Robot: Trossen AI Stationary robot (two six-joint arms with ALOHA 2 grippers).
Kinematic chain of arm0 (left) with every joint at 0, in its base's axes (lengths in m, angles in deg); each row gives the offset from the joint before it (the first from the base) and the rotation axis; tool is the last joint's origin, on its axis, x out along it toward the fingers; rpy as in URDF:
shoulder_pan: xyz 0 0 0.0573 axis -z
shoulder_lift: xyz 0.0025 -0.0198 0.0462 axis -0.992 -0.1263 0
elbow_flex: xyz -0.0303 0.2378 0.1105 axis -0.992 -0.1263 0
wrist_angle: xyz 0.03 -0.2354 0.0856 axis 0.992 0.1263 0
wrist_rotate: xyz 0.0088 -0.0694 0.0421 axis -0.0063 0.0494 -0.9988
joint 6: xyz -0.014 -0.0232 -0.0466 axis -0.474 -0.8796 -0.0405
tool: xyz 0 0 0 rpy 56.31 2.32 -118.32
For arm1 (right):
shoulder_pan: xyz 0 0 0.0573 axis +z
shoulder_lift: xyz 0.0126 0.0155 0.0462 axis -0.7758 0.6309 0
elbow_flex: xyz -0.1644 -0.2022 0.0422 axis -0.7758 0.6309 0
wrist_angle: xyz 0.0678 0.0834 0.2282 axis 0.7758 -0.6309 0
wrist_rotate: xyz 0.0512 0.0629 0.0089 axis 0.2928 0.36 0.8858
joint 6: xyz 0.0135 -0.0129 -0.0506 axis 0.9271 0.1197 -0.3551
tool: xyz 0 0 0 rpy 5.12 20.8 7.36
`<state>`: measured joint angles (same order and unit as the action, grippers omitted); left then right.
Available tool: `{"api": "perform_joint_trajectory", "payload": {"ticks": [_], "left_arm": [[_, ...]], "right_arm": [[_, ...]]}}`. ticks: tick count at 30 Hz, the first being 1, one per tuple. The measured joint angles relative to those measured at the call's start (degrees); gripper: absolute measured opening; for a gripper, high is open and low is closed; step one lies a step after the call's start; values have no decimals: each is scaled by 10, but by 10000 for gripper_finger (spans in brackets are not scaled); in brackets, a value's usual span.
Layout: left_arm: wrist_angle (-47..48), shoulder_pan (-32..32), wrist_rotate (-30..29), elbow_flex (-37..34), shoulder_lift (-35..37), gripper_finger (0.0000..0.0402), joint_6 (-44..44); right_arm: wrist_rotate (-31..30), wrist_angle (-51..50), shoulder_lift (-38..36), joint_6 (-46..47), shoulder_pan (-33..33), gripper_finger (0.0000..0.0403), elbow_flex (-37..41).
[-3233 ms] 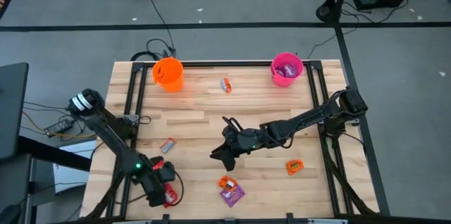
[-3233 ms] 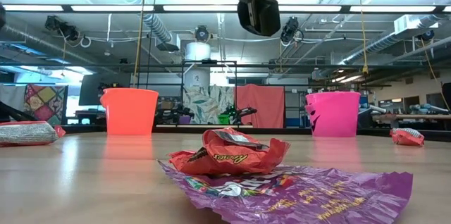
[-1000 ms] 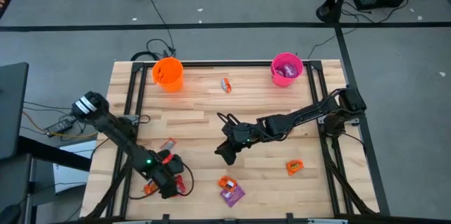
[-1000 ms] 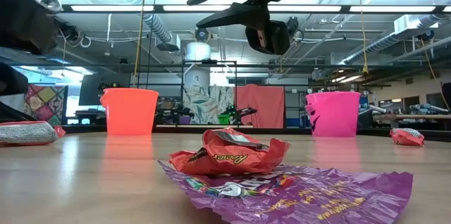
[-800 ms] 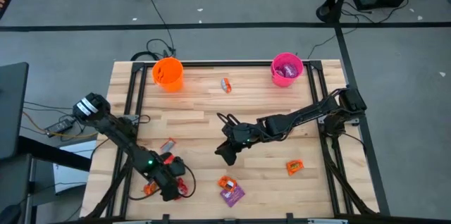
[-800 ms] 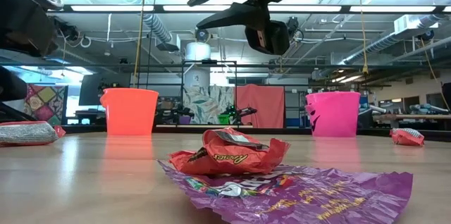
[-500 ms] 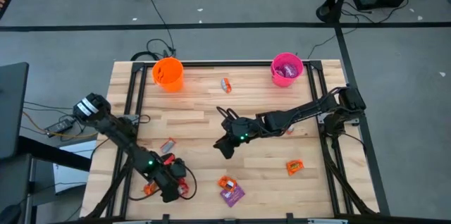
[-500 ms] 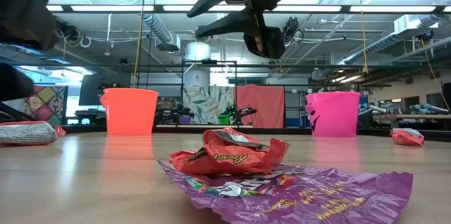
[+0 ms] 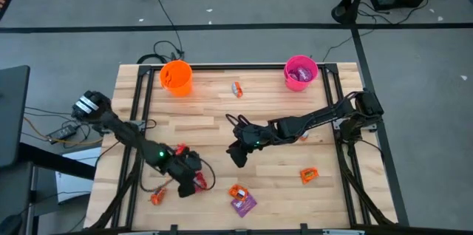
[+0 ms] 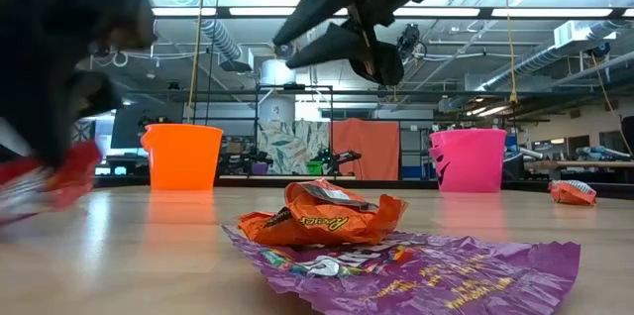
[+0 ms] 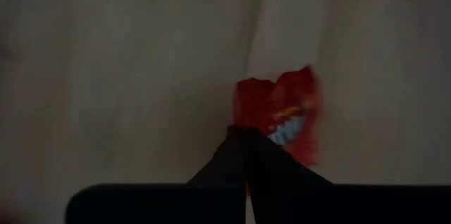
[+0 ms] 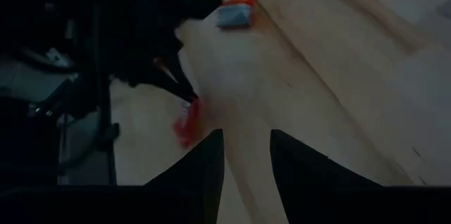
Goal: Sort candy by brand, put in halloween buckets
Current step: Put the red candy into the pink bucket
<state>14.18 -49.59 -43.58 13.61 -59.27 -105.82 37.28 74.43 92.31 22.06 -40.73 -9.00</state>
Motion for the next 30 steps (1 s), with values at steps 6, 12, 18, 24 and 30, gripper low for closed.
{"api": "perform_joint_trajectory", "payload": {"ticks": [6, 12, 18, 24, 30], "left_arm": [[6, -39, -38, 0, 87, 1, 14], [56, -66, -86, 1, 156, 1, 9], [75, -92, -141, 1, 200, 0, 8], [35, -113, -146, 2, 203, 0, 34], [-72, -114, -139, 2, 203, 1, 111]], "right_arm": [[10, 49, 0, -119, -2, 128, 0], [9, 112, 0, -131, -21, 128, 0], [-2, 120, 0, -61, -44, 128, 0], [23, 120, 0, -57, -55, 128, 0], [76, 127, 0, -102, -55, 128, 0]]}}
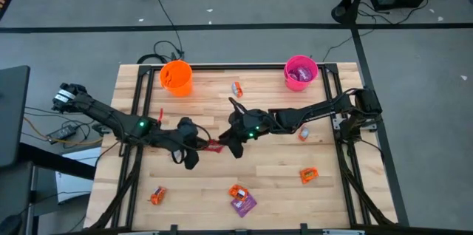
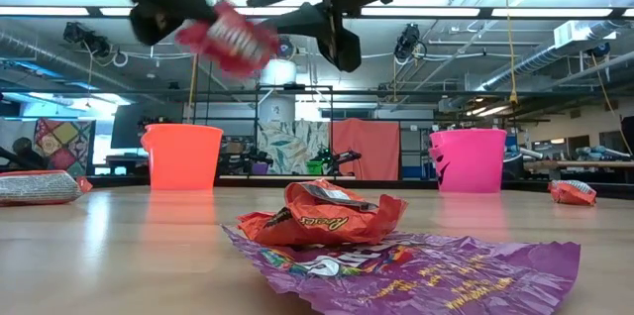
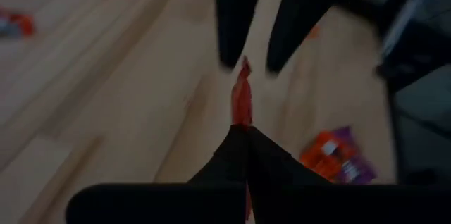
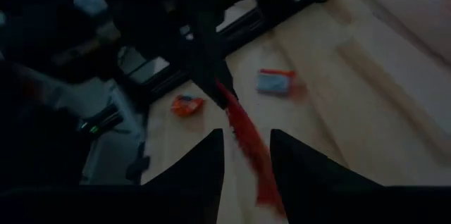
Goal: Sort candy by brand, put in halloween buckets
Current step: Put the red candy into the pink bucket
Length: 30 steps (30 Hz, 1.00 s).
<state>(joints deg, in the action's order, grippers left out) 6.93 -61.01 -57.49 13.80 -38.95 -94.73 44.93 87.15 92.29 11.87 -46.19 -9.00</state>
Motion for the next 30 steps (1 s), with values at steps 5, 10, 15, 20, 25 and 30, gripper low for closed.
{"api": "perform_joint_trajectory", "payload": {"ticks": [5, 10, 15, 20, 25, 30], "left_arm": [[-52, 0, 1, 0, 0, 1, 25], [-52, 0, 1, 0, 0, 2, 22], [-54, 0, -8, 0, 0, 3, 11], [-60, 0, -20, 0, 0, 24, -14], [-52, 0, -25, 0, 0, 64, -45], [11, 0, -25, 1, 0, 90, -123]], "right_arm": [[12, 14, 0, -33, 6, 124, 0], [27, 25, 0, -47, 7, 84, 0], [27, 26, 0, -54, 7, 13, 0], [26, 22, 0, -35, 7, 6, 0], [9, -5, 0, -32, -5, 3, 0], [-50, -118, -23, -28, -37, 2, 0]]}}
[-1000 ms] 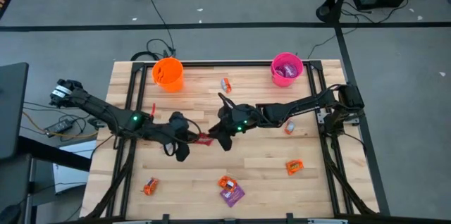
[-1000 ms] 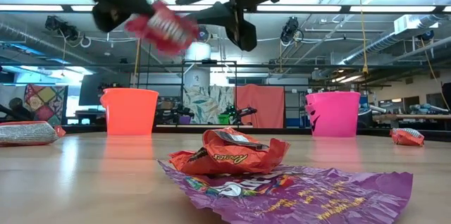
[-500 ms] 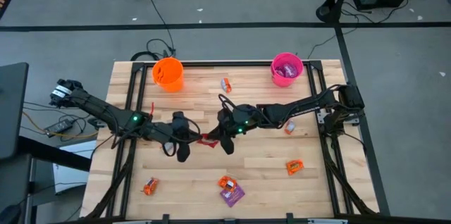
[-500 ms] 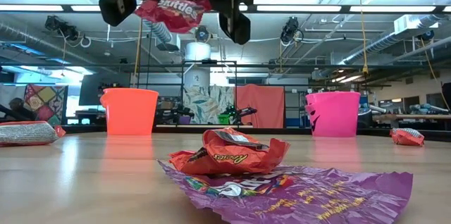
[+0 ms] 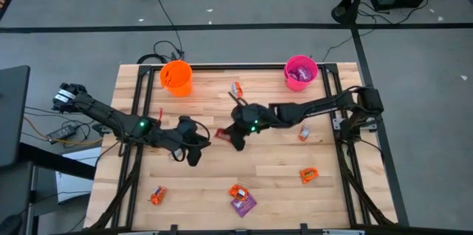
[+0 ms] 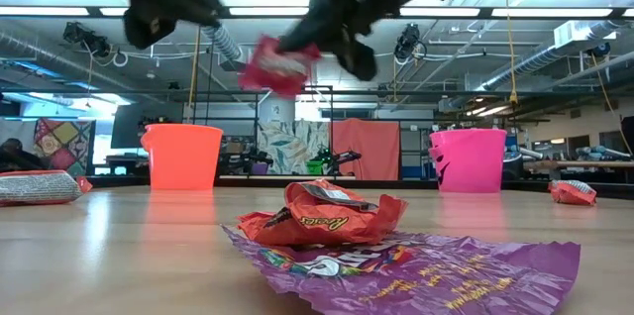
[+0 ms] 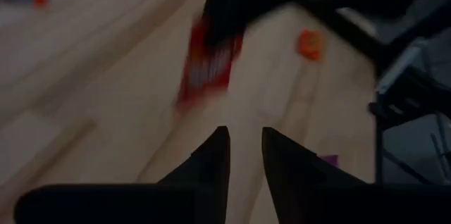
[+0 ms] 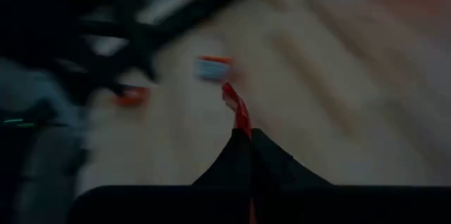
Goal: Sort candy by brand, put in halloween buckets
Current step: Put the red candy into the pink bucket
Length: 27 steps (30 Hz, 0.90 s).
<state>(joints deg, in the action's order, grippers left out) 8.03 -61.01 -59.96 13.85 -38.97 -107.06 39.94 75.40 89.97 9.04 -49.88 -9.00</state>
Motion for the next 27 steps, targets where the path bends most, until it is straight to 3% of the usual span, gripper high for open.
{"api": "perform_joint_trajectory", "payload": {"ticks": [5, 12, 22, 27], "left_arm": [[69, 9, 6, 0, 0, 92, -78], [89, 31, 34, 0, -7, 92, -81], [114, 29, -4, 0, -8, 92, -68], [114, 29, -15, 0, -8, 92, -67]], "right_arm": [[-33, -121, -44, -29, -59, 1, 0], [-72, -250, -98, -69, -173, 0, 0], [-237, -427, -142, -125, -297, 2, 0], [-272, -452, -142, -162, -335, 3, 0]]}}
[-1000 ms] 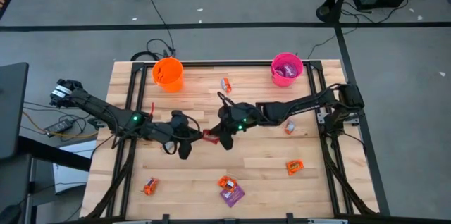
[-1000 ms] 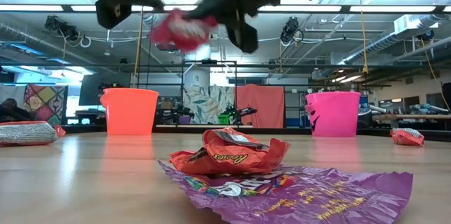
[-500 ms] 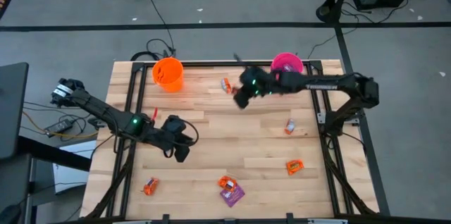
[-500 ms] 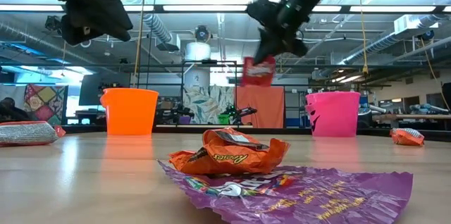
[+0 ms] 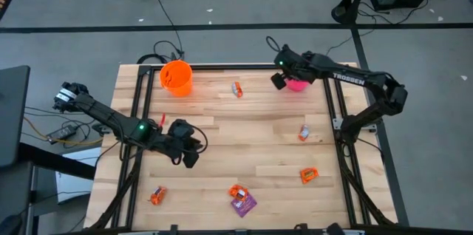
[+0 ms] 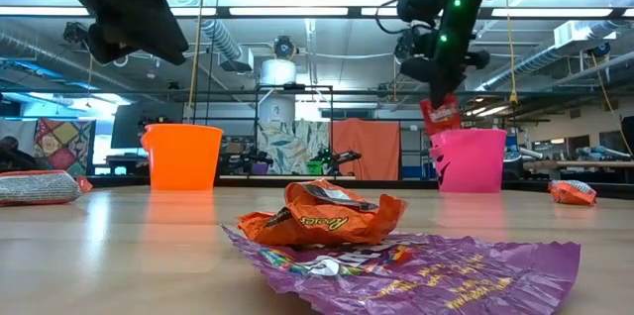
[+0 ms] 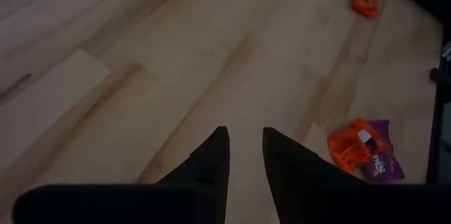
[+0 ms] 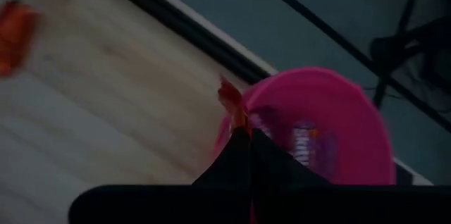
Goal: Sort candy by brand, put in halloween buckets
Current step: Put the red candy into the pink bucket, then put the purple candy into the pink bucket
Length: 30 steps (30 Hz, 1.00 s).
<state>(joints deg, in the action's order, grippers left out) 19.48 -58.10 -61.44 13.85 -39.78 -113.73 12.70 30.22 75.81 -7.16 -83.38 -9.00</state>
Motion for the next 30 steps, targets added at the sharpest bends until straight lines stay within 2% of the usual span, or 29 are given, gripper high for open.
{"api": "perform_joint_trajectory", "payload": {"ticks": [7, 13, 25, 30], "left_arm": [[-22, 0, 0, 0, 0, 92, -15], [-17, 0, 8, 0, 0, 92, -30], [-27, 1, 30, 0, -11, 92, -31], [-30, 1, 35, 0, -28, 92, -35]], "right_arm": [[-36, 0, 0, -33, -51, 4, 0], [-8, 0, 0, -52, -91, 14, 0], [15, -8, 1, -53, -112, 114, 0], [20, -5, 1, -76, -106, 129, 0]]}}
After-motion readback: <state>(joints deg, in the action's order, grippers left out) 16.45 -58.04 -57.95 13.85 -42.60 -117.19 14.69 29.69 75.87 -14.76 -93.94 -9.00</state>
